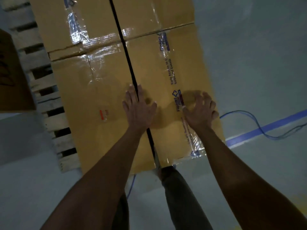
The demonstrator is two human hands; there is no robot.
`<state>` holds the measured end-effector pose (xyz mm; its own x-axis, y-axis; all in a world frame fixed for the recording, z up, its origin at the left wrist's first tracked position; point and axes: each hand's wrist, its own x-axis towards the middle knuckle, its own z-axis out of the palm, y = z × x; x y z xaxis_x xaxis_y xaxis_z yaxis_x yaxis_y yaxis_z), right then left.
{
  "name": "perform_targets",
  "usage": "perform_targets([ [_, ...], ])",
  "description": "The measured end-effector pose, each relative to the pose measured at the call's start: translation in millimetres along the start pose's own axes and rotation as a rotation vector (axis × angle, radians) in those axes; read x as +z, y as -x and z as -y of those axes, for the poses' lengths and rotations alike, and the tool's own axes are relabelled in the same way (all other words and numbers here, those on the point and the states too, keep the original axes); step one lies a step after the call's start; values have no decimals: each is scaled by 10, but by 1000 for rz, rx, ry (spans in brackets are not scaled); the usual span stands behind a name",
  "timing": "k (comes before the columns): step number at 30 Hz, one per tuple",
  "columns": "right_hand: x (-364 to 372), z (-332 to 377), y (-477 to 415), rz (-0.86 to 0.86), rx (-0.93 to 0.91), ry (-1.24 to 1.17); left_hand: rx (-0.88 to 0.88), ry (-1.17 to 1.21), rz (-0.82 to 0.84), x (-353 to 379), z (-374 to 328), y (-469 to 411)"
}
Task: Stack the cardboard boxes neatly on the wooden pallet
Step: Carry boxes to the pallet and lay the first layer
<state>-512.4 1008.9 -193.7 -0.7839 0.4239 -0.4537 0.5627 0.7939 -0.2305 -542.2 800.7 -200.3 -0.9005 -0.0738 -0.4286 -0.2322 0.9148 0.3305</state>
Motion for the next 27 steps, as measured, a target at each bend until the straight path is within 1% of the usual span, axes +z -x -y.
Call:
perform_targets([
  [2, -61, 0, -269, -25, -34, 108, -52, 6, -29, 33, 25, -144],
  [3, -88, 14, -382, -36, -14, 133, -78, 0, -30, 46, 62, -193],
  [5, -104, 55, -566, -26, 98, 89, -87, -51, -15, 93, 152, -239],
  [7, -61, 81, -653, 26, 194, -2, -56, -87, -8, 132, 231, -234],
  [9, -6, 65, -628, 55, 175, -29, -30, -89, -19, 144, 275, -219],
  [12, 20, 61, -589, 40, 153, -45, 3, -117, -52, 173, 335, -240],
  [17, 51, 121, -612, 45, 133, -6, 25, -144, -122, 218, 411, -237],
  [23, 77, 99, -638, 40, 122, 8, 10, -152, -107, 165, 375, -251],
  [27, 81, 103, -631, 37, 136, 12, -8, -197, -35, 37, 314, -302],
])
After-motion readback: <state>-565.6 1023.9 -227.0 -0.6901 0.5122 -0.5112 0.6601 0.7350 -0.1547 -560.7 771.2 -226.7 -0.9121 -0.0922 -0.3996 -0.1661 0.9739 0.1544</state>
